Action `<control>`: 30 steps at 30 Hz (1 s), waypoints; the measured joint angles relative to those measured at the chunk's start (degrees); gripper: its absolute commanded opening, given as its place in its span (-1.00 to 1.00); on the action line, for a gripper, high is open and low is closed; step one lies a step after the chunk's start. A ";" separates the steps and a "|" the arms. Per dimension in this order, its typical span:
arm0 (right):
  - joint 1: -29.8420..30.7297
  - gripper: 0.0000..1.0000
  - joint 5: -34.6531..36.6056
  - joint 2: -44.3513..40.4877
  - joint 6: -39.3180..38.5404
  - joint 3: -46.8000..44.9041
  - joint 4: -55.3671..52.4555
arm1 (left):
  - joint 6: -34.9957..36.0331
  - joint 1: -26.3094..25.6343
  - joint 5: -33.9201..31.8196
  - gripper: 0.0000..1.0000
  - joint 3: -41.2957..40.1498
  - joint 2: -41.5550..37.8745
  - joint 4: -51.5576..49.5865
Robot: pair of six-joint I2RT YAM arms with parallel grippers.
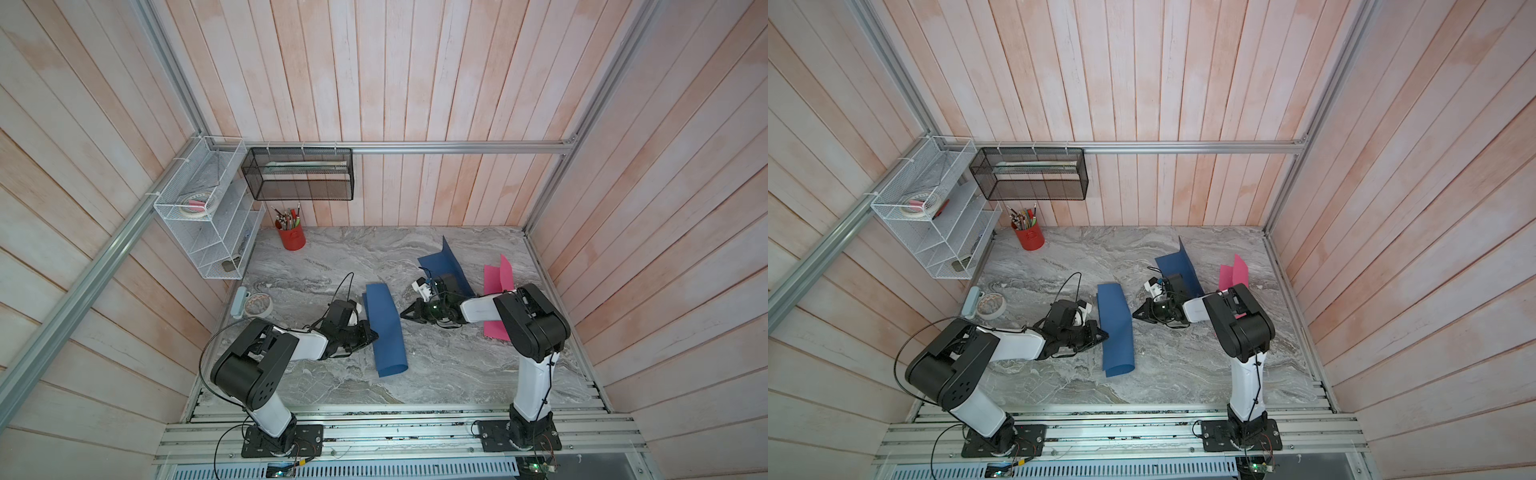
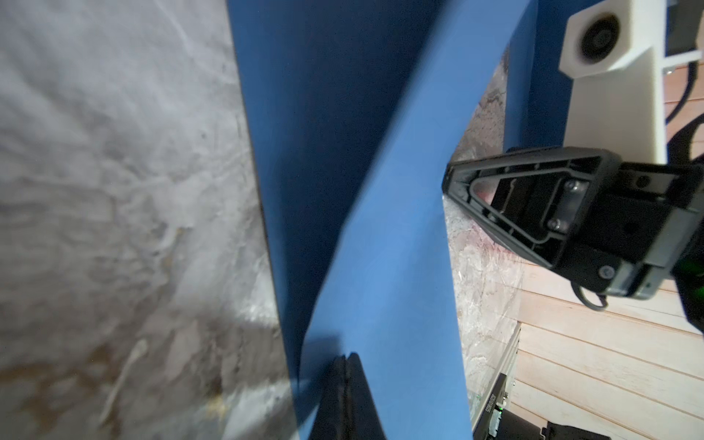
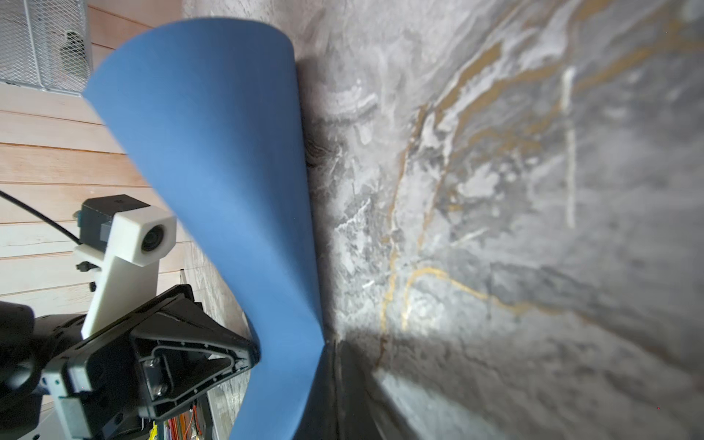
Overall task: Fold the rectangular paper in half along the long edge
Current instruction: Fold the paper at the center of the board.
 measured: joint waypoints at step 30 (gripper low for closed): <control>-1.40 -1.00 0.76 -9.25 3.21 -14.62 5.40 | 0.02 -0.11 0.48 -1.00 0.59 0.61 -0.26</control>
